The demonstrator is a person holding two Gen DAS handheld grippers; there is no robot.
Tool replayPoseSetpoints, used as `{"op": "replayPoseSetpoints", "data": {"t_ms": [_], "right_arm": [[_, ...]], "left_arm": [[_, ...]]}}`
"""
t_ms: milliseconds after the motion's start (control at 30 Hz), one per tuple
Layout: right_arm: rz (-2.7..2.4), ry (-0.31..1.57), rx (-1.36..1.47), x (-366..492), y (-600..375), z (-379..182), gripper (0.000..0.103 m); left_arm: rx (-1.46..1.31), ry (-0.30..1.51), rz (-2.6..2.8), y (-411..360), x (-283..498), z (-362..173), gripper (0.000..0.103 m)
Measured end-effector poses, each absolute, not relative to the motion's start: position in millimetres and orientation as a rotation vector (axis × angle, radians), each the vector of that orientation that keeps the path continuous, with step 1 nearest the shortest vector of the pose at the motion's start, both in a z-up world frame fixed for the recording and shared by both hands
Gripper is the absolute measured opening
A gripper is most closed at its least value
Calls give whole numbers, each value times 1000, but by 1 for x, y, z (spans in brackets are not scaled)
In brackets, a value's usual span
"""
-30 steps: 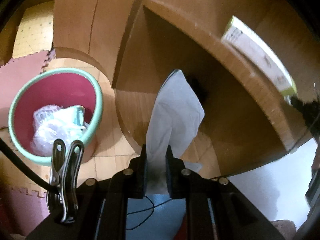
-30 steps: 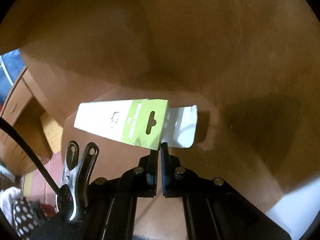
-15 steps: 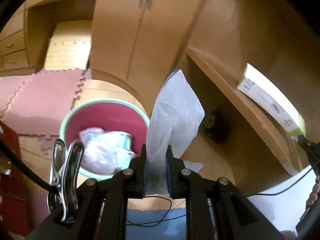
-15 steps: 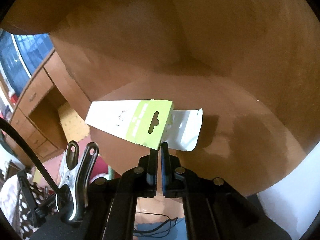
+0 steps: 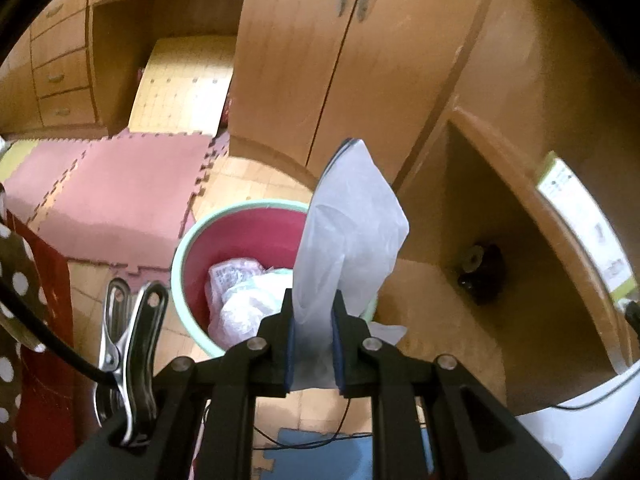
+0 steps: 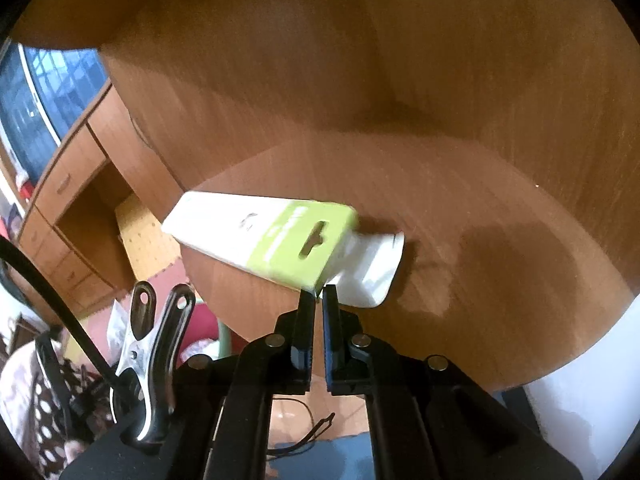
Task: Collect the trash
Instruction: 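Lift the tissue with the left tool while the right tool lifts the box, then open the left tool to drop the grey tissue into the red bin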
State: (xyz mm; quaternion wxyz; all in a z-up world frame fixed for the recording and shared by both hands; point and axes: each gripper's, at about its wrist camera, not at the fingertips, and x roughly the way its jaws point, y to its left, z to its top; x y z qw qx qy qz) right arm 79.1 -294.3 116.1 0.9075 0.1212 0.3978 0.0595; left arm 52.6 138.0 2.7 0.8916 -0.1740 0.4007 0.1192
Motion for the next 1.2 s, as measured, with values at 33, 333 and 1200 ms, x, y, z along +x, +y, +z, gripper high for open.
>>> {"op": "replayPoseSetpoints", "data": {"t_ms": [33,333,1200], "right_arm": [[137,828,225,80,-290,116,19],[178,788,-135,74,-258,133,58],[343,967,-527,174,-193,111,74]], "left_arm": [[-363,846,256,141,56,-2,15],[-420,986,312,159,89,-56,15],[-362,1067,283,153,100,-44,45]]}}
